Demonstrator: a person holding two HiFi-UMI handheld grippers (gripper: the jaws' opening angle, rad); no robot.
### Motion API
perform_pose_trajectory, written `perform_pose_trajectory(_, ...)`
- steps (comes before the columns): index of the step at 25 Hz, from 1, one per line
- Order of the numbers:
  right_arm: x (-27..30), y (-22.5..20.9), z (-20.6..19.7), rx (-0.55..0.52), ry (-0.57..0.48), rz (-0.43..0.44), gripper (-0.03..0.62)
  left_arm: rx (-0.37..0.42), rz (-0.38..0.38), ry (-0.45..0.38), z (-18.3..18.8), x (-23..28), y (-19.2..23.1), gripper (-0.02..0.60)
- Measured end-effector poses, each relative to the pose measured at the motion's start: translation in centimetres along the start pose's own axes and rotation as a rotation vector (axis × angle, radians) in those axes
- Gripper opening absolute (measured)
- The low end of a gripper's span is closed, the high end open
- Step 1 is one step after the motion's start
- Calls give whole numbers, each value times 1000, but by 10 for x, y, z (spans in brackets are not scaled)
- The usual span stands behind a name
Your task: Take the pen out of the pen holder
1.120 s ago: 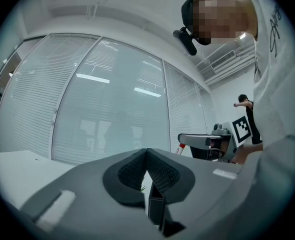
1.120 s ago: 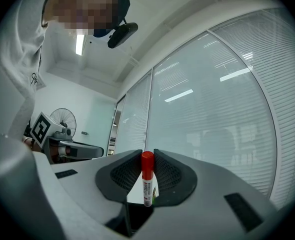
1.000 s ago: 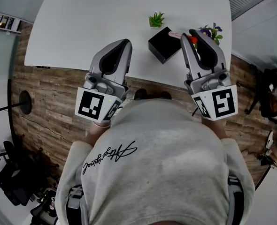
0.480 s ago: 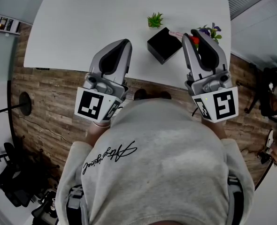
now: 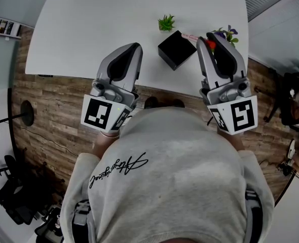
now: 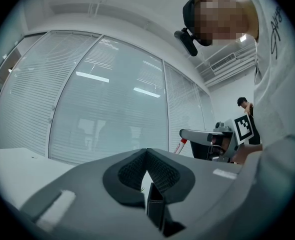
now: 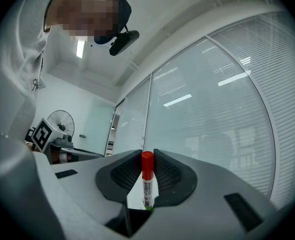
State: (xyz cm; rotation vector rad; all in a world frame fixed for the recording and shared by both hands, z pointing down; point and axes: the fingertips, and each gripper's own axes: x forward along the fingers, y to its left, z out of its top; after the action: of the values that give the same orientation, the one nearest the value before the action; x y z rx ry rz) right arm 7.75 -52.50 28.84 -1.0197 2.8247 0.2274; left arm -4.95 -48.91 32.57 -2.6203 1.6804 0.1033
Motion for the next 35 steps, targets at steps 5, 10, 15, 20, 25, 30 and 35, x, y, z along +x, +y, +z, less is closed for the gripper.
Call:
perform_pose_trajectory(5, 2, -2, 0, -1, -2, 2, 69, -3, 0, 1, -1, 3, 1, 0)
perform_pose_trajectory(10, 2, -3, 3, 1, -10, -1, 69, -1, -5, 2, -1, 4, 1, 0)
perform_pose_trajectory(15, 3, -3, 5, -2, -14, 1, 69, -7, -2, -5, 1, 6, 2, 0)
perform_pose_trajectory(20, 3, -1, 6, -11, -16, 5, 69, -1, -7, -3, 0, 6, 2, 0)
perform_pose_trajectory(25, 4, -1, 7, -10, -17, 8, 69, 1, -7, 0, 0, 7, 3, 0)
perform_pose_trajectory(30, 3, 0, 10, -15, -22, 10, 69, 4, -9, 0, 1, 6, 3, 0)
perform_pose_trajectory(35, 4, 0, 12, -17, -30, 12, 69, 5, -14, -3, 2, 8, 2, 0)
